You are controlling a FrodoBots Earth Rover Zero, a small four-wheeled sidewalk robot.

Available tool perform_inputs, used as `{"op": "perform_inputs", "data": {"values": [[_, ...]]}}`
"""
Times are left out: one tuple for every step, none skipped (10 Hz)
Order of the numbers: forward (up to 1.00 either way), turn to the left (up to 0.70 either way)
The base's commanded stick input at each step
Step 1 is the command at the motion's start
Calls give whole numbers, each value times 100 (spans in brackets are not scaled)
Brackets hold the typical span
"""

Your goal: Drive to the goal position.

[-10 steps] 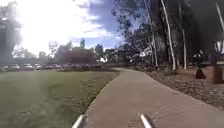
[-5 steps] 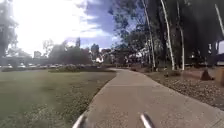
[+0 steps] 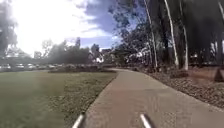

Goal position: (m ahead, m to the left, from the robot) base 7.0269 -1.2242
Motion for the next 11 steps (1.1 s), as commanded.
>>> {"op": "perform_inputs", "data": {"values": [[100, -26], [100, -40], [100, -40], [100, -40], [100, -27], [100, -11], [100, 0], [100, 0], [100, 0], [100, 0], [100, 0]]}}
